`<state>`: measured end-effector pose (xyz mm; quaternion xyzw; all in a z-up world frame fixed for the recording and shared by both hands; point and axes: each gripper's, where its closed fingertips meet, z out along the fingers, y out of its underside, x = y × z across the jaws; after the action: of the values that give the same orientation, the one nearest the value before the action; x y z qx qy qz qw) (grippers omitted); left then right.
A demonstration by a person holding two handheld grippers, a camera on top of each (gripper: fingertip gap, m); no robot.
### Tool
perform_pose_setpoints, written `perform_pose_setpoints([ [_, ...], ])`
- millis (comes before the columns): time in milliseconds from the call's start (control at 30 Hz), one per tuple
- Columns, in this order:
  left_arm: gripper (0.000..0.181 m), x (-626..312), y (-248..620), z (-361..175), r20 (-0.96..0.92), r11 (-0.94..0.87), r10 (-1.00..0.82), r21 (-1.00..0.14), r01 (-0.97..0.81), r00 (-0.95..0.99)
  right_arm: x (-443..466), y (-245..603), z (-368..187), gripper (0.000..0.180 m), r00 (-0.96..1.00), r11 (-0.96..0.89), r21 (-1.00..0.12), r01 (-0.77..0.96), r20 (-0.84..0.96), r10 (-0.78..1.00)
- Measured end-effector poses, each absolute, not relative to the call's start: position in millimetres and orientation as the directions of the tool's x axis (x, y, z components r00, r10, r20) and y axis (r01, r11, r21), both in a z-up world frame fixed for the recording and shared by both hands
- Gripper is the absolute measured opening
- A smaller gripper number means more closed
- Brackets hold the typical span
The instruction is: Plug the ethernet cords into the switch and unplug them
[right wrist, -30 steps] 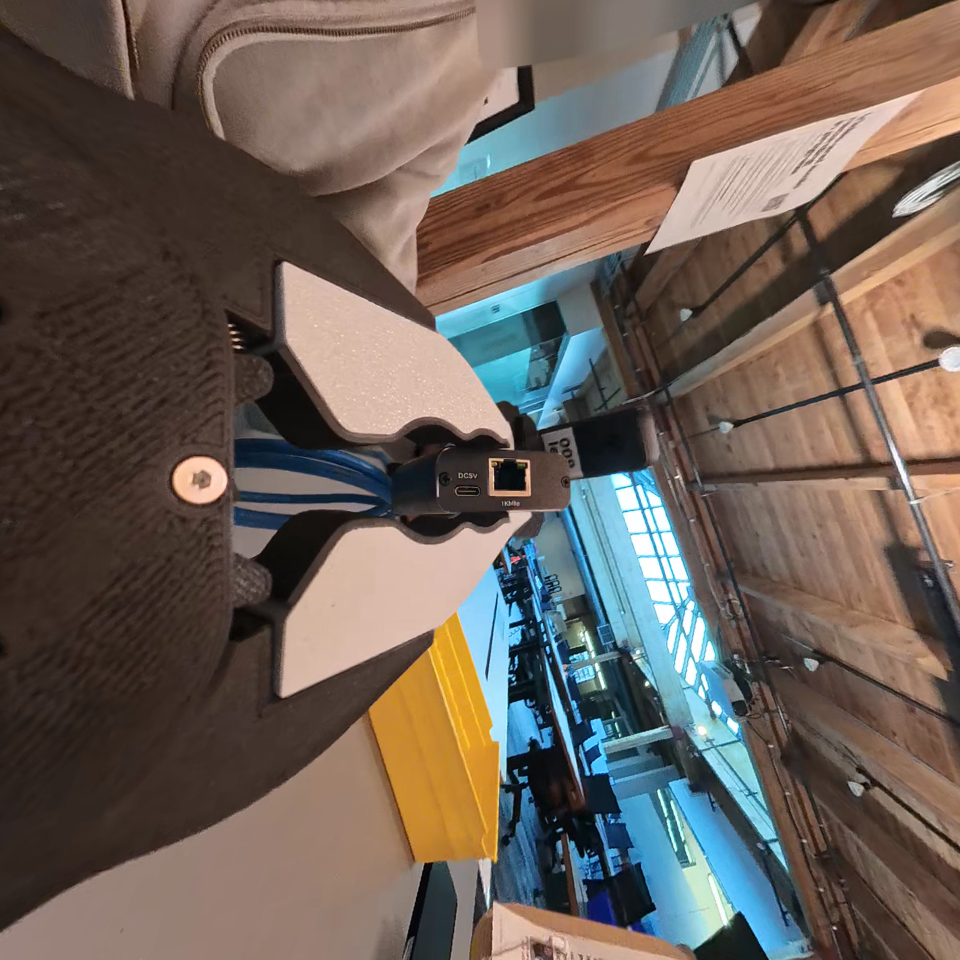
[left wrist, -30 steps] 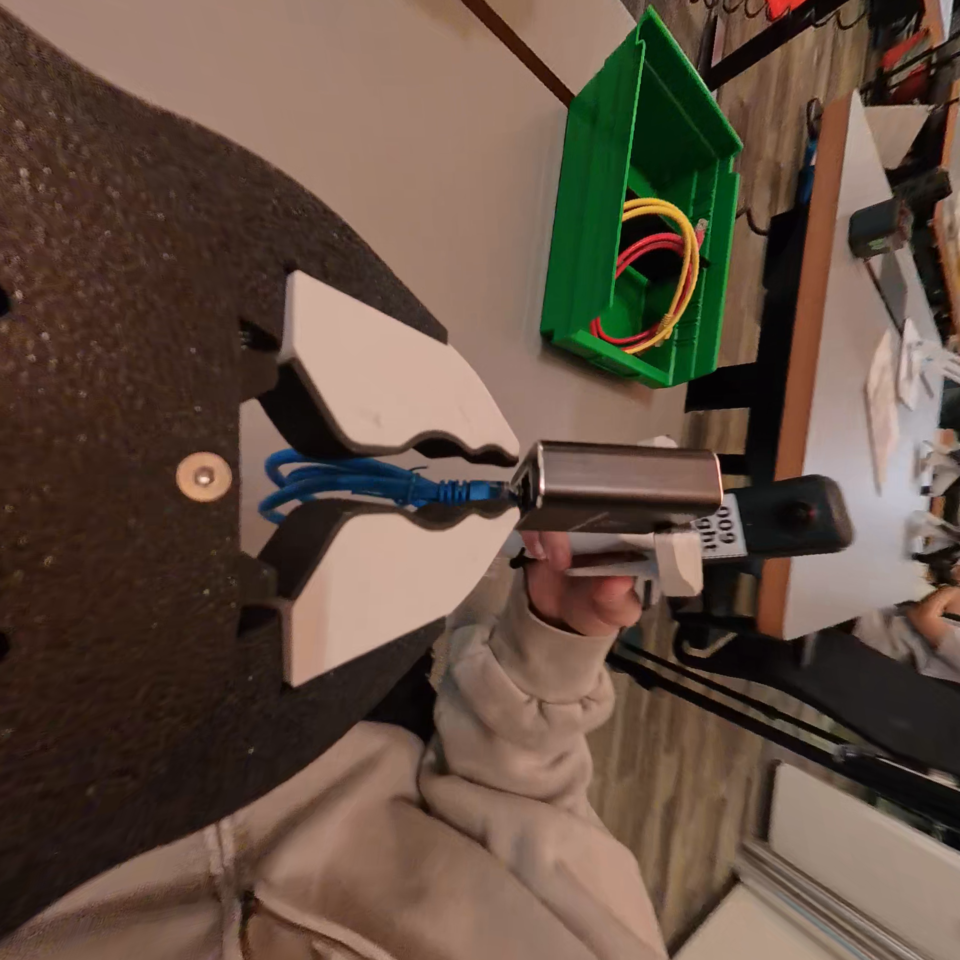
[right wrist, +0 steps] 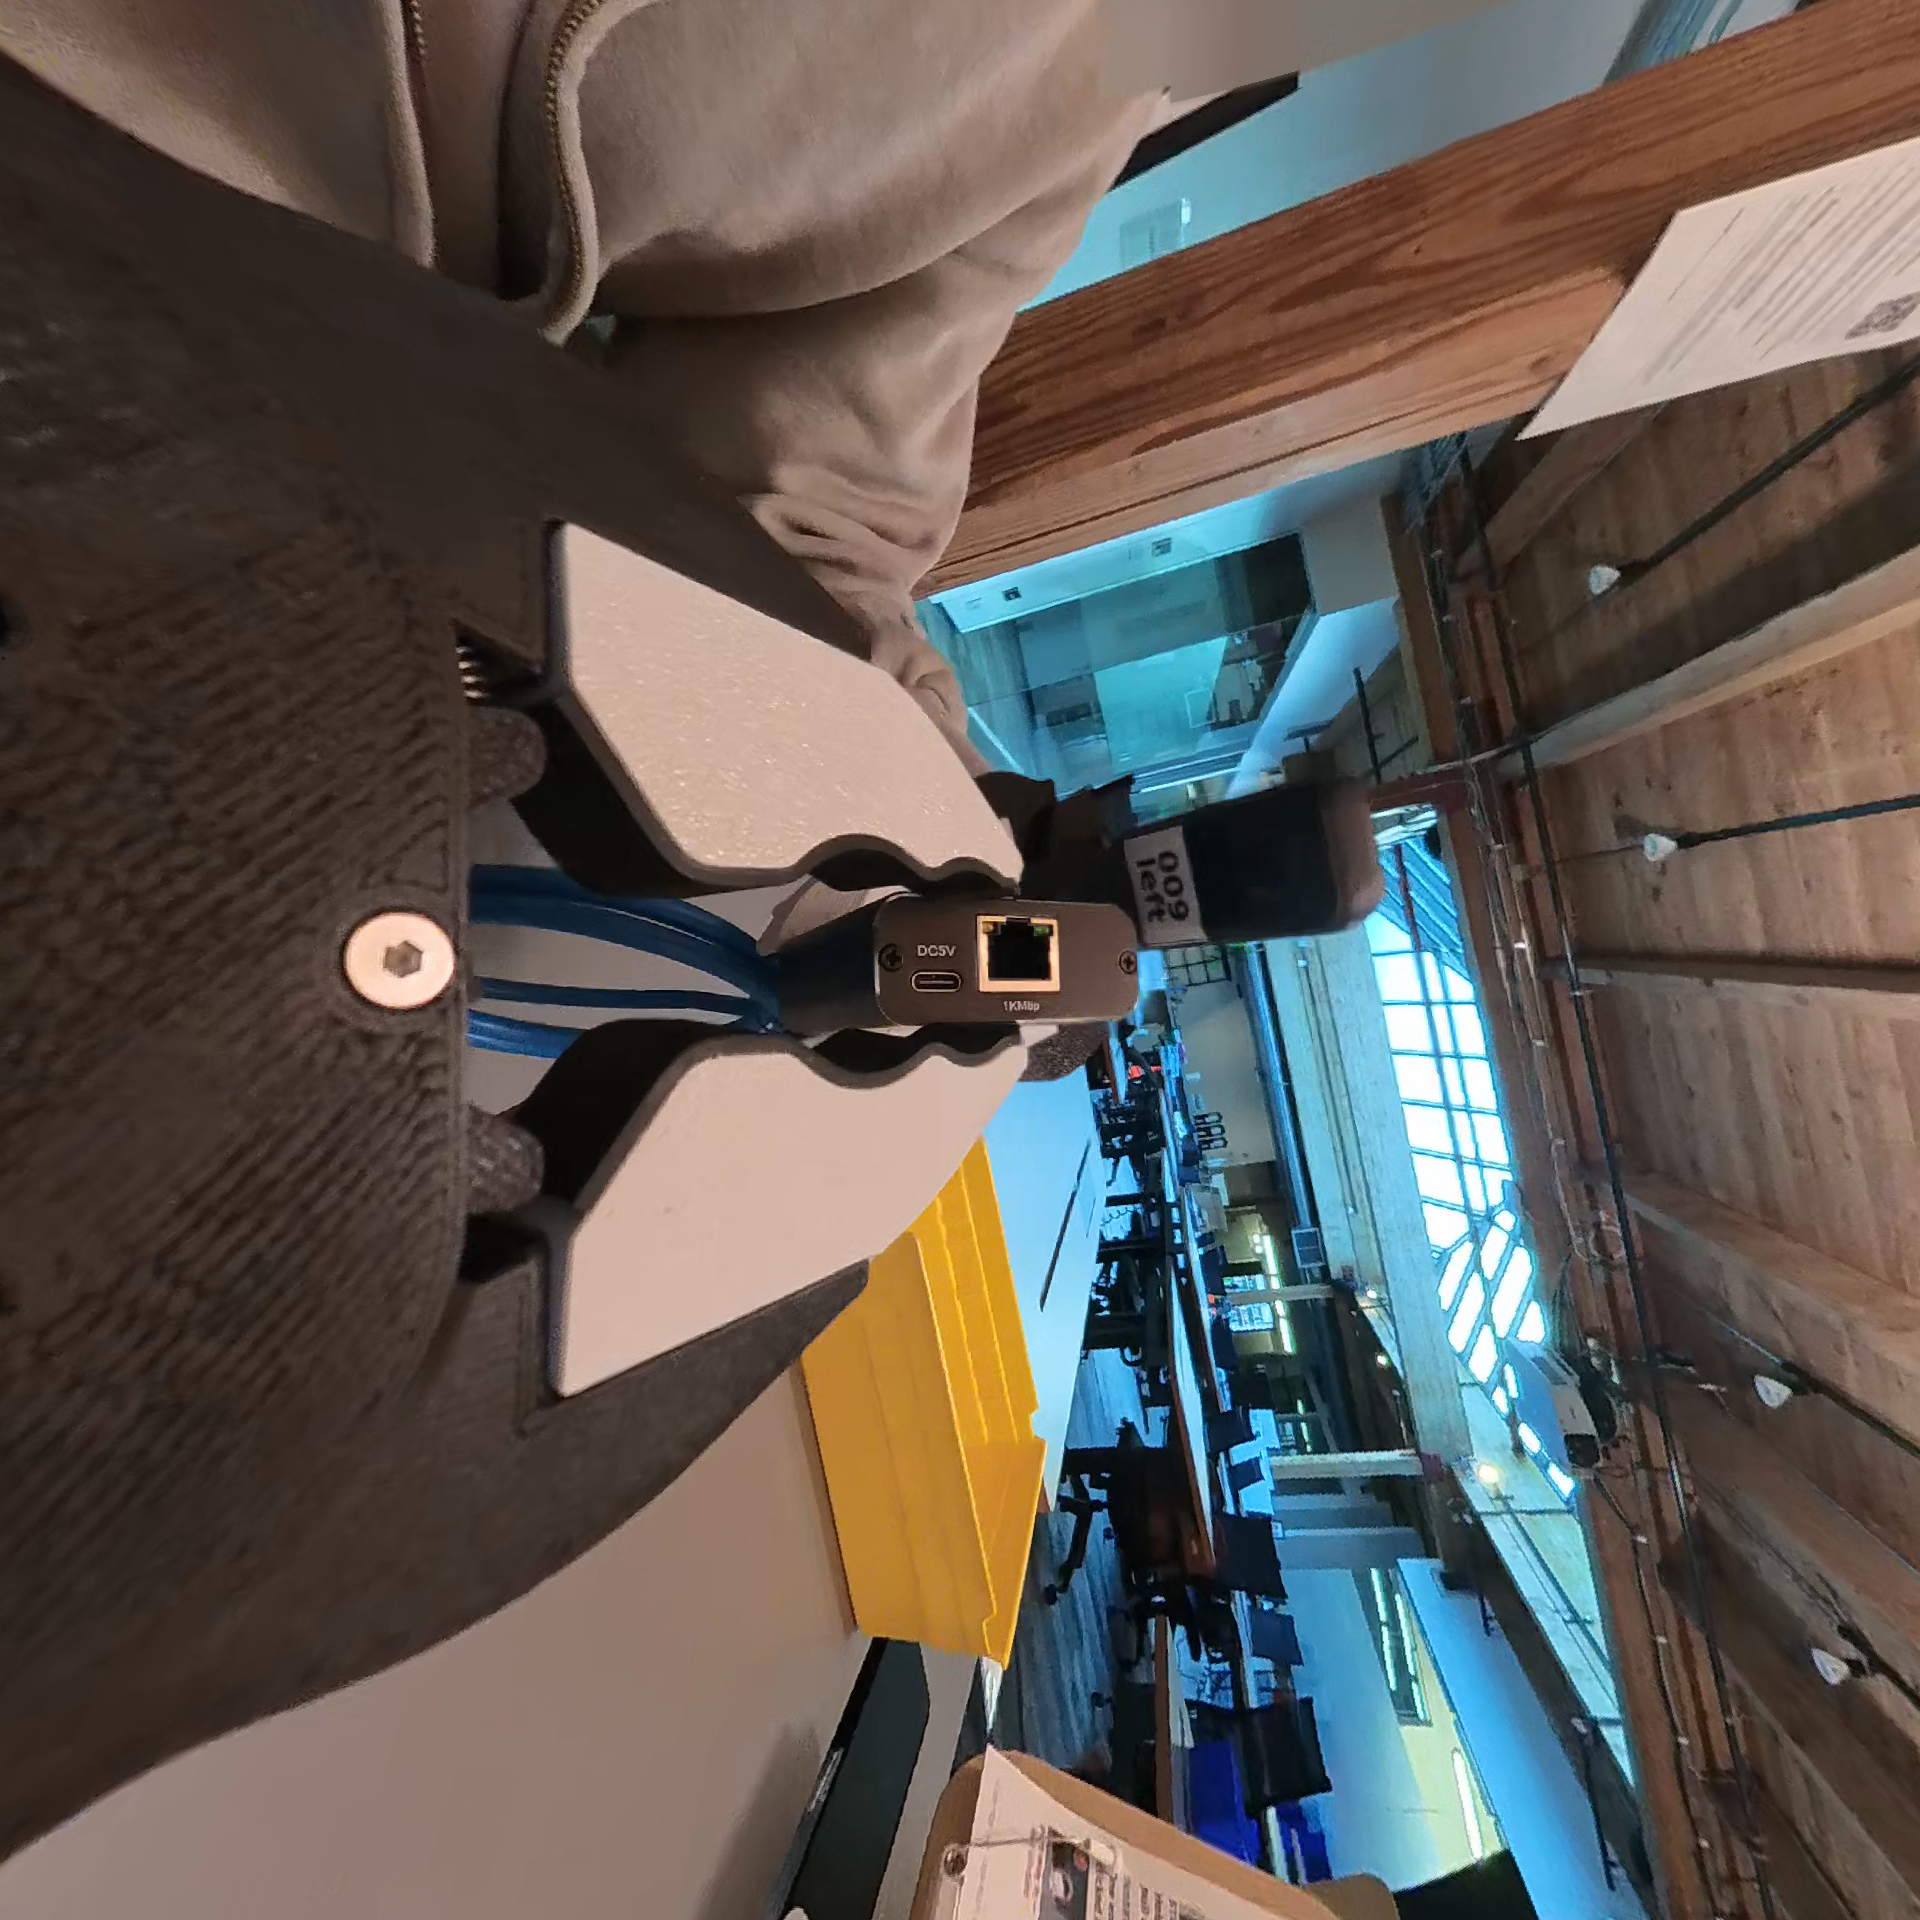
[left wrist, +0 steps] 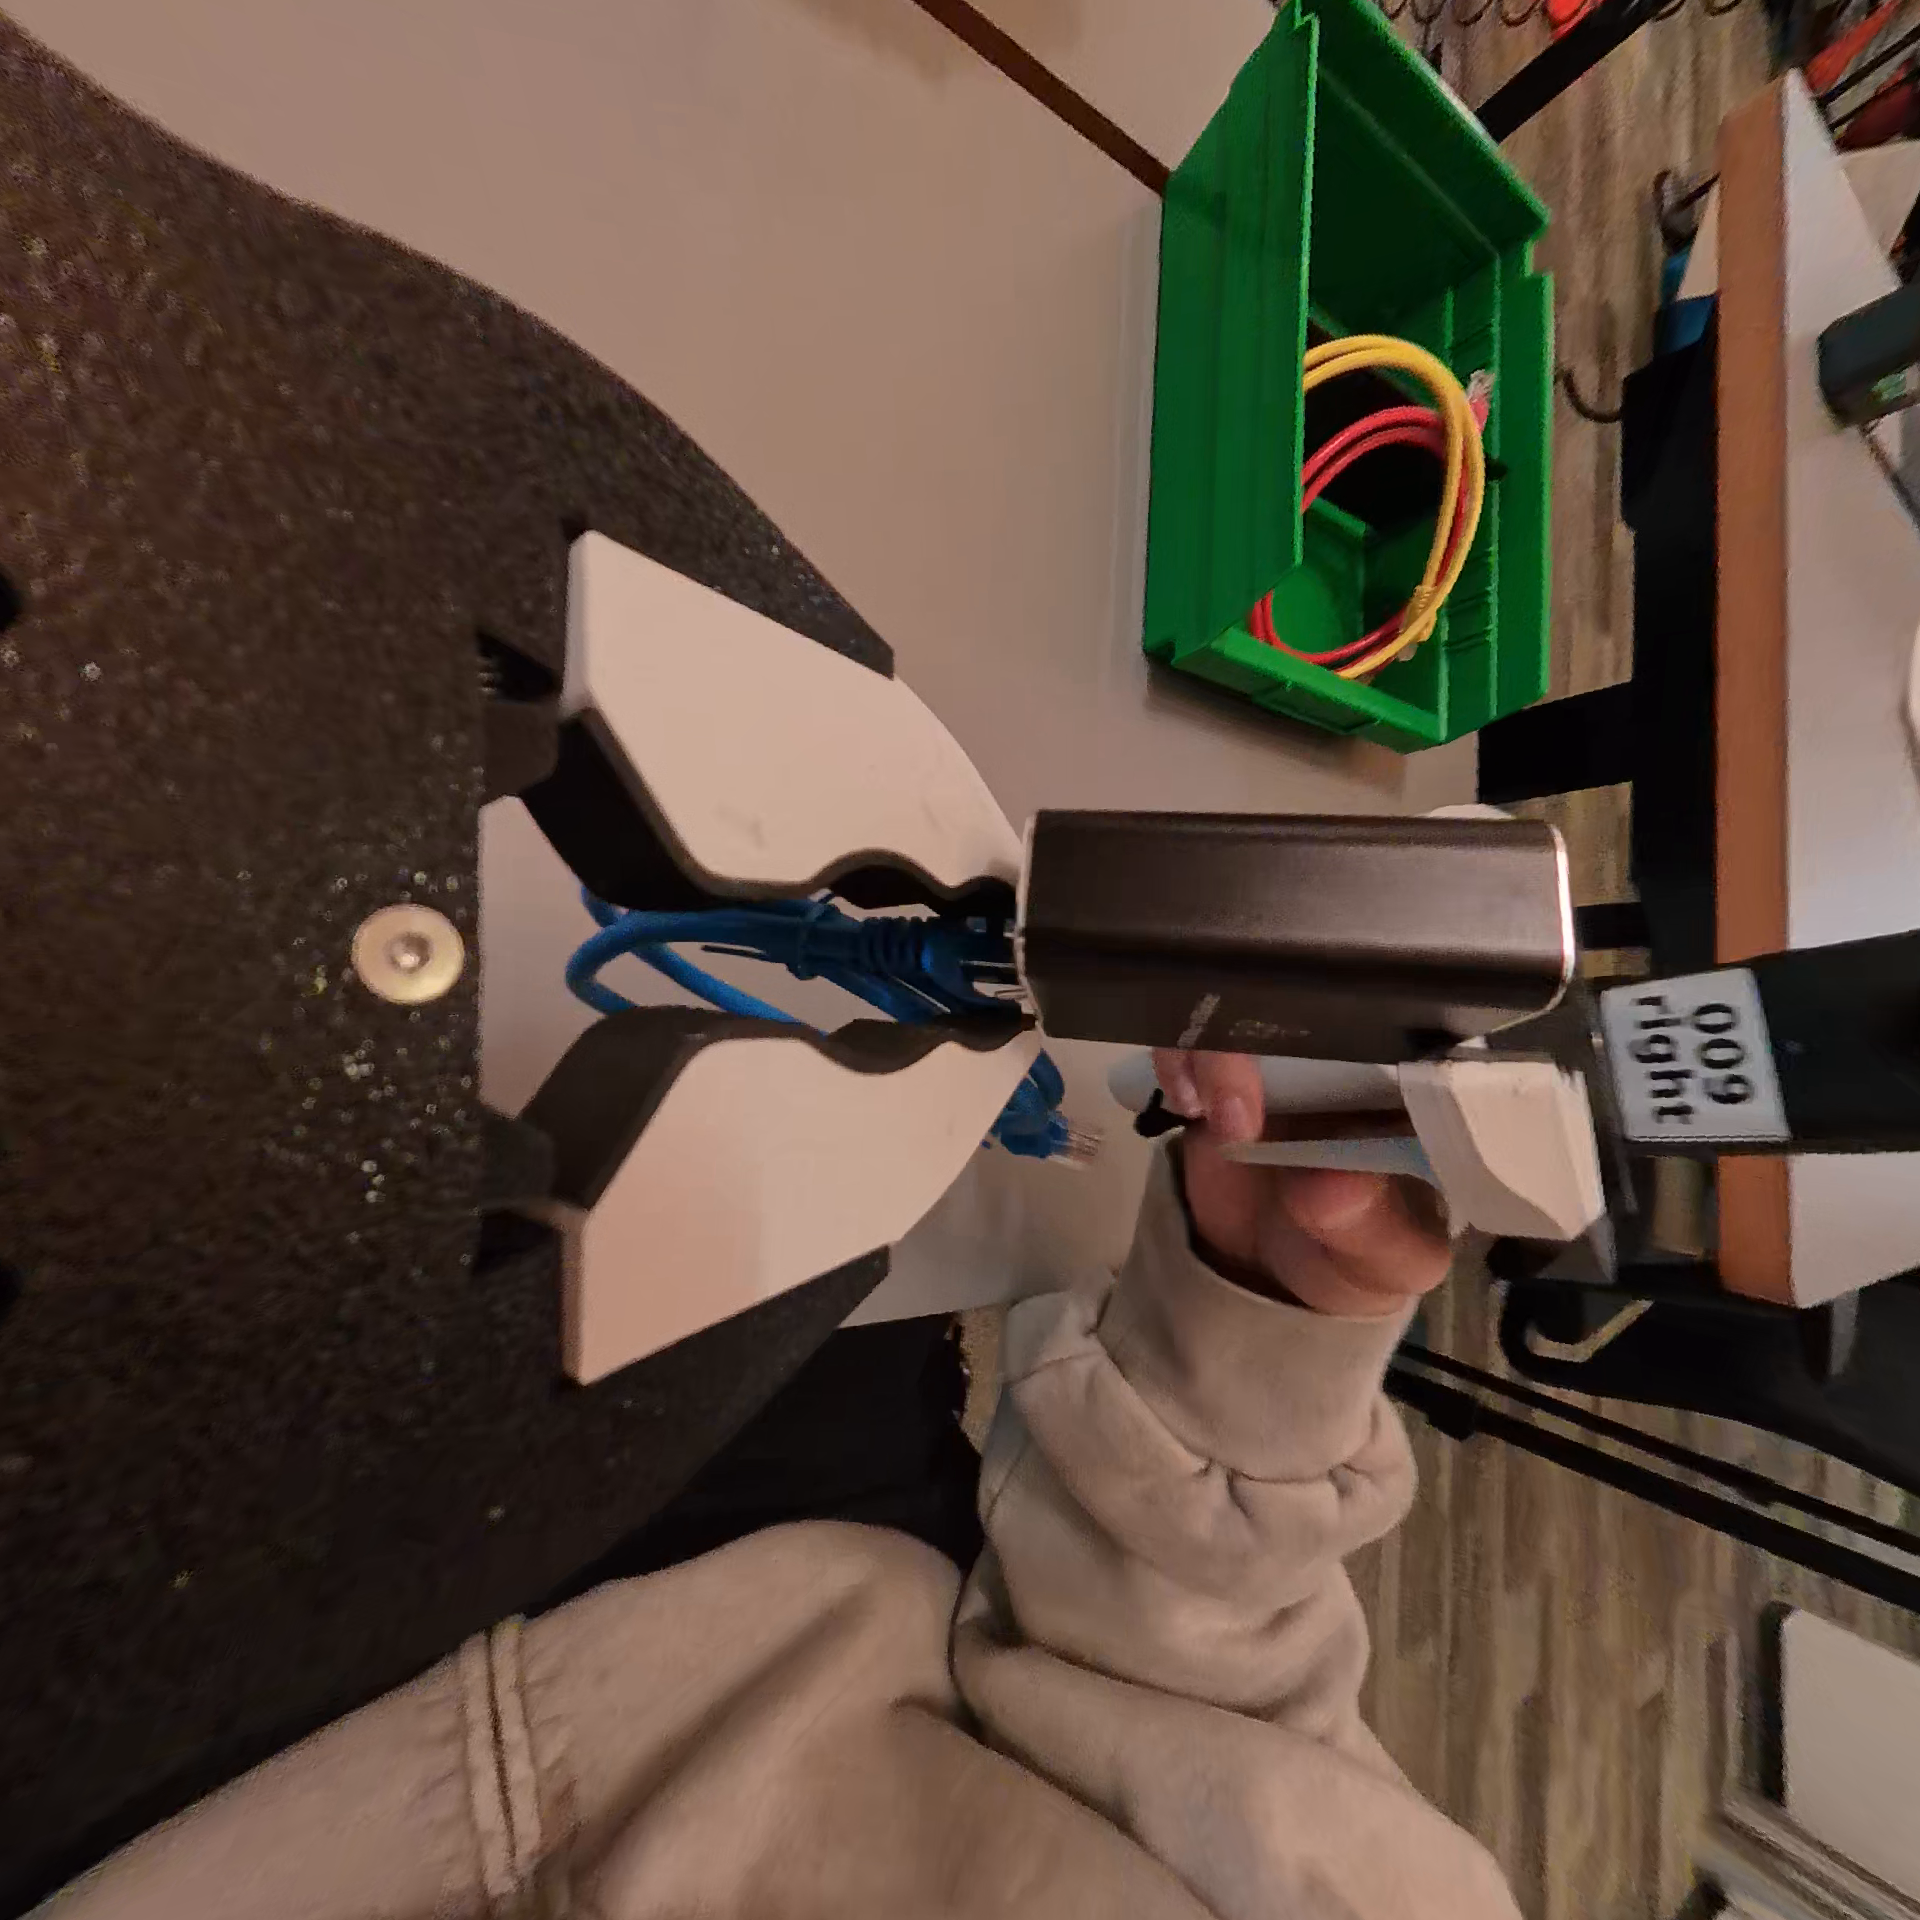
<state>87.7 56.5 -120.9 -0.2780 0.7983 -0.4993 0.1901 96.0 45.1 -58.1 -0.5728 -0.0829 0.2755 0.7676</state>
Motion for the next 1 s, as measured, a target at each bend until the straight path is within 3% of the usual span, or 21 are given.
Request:
perform_pose_setpoints([
  [233,0.015,78.8,49.3,-132.6,0.013,0.416,-0.578,-0.855,-0.308,-0.816,85.5,42.9,-61.8,0.024,0.831,0.160,-0.954,-0.253,-0.129,0.542],
  [433,0.015,82.3,47.6,-129.3,0.051,0.335,-0.603,-0.889,-0.311,-0.796,89.5,42.8,-60.3,0.024,0.847,0.170,-0.954,-0.248,-0.128,0.517],
  [800,0.014,84.8,45.8,-136.4,0.001,0.366,-0.620,-0.884,-0.291,-0.785,88.7,42.7,-62.5,0.023,0.839,0.157,-0.956,-0.247,-0.130,0.528],
  [1000,0.013,85.7,45.3,-144.2,0.091,0.286,-0.583,-0.907,-0.308,-0.807,90.5,46.1,-71.4,0.024,0.850,0.115,-0.969,-0.219,-0.132,0.510],
])
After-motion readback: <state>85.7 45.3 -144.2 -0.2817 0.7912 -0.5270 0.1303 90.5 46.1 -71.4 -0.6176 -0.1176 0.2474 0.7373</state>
